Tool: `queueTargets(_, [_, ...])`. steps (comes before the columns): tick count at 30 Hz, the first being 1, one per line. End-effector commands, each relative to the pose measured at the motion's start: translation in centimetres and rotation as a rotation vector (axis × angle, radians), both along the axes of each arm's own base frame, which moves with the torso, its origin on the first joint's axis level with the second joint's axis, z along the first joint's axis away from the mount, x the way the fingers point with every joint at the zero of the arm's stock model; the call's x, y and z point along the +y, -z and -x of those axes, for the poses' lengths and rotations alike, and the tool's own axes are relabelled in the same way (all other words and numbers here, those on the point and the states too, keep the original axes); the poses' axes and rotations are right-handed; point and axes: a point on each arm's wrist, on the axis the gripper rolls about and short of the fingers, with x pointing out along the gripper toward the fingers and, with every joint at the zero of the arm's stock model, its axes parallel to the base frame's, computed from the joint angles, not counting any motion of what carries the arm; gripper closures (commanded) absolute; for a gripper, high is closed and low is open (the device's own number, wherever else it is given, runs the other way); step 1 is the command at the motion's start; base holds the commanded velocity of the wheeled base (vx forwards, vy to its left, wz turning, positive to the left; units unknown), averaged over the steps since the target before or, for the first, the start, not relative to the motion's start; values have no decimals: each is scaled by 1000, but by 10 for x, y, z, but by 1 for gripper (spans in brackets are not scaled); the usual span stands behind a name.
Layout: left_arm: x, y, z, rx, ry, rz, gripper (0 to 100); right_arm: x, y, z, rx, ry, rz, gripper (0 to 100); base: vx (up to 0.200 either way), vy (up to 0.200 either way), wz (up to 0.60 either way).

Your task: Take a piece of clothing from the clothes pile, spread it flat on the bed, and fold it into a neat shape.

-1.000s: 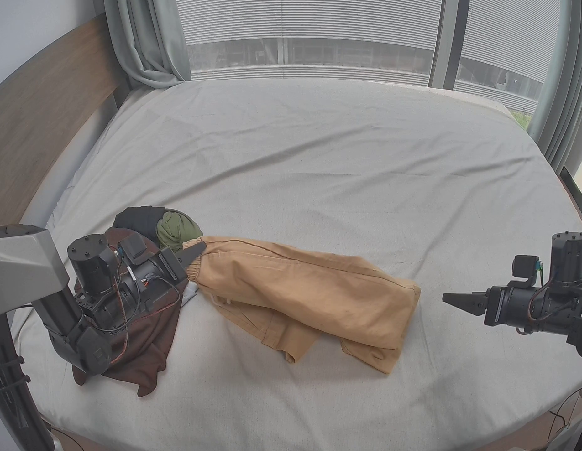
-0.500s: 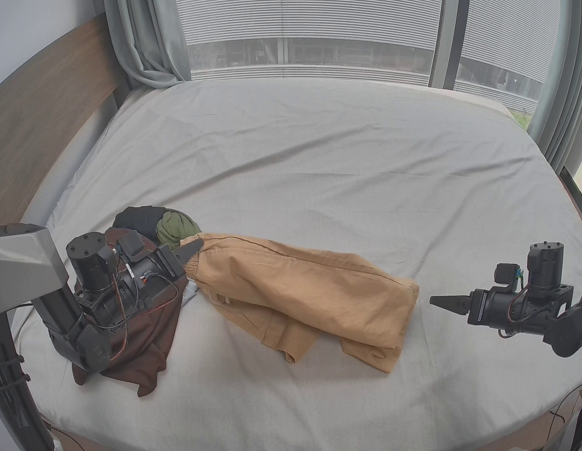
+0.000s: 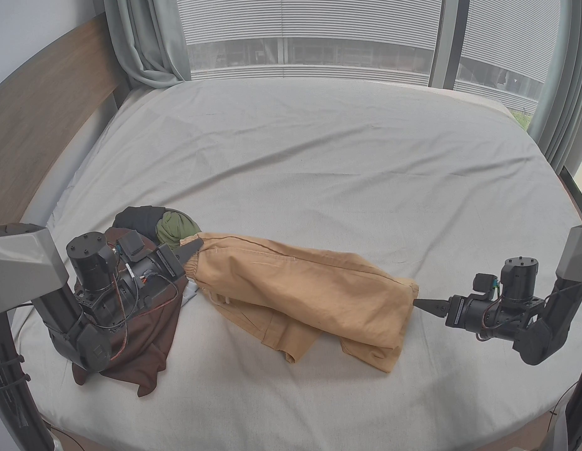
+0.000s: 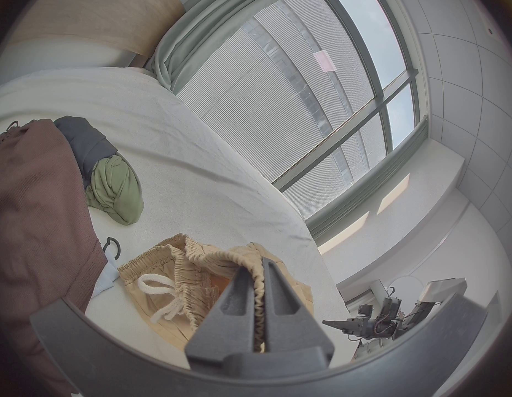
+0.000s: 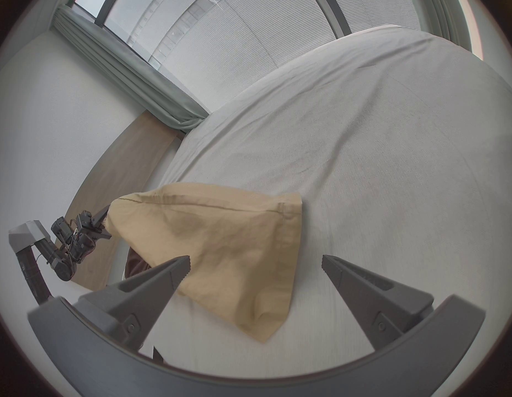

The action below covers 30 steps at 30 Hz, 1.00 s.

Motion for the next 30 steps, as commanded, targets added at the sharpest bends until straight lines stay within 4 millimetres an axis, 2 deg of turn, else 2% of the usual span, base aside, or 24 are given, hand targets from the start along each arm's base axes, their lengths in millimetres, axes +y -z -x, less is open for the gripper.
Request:
queueTargets(1, [0,0,-1,-2,-7,0,100,4,38,-9,60,5,-23,0,0,0,0])
queueTargets(8, [5,0,-5,-8,-36,1,100,6,52,-22,33,18,-68,0,0,0,0])
queueTargets(19, [4,2,-6,-3,-34,0,100,15,54,-38,-3,4,-191,0,0,0,0])
queueTargets(25, [4,2,-5,-3,-33,0,100,19,59,-42,-2,-6,-198,0,0,0,0])
queueTargets(26, [4,2,-5,-4,-33,-1,100,21,65,-48,-2,-7,-202,0,0,0,0])
queueTargets(30, [4,2,-5,-2,-33,-1,100,24,66,-52,3,-2,-232,0,0,0,0])
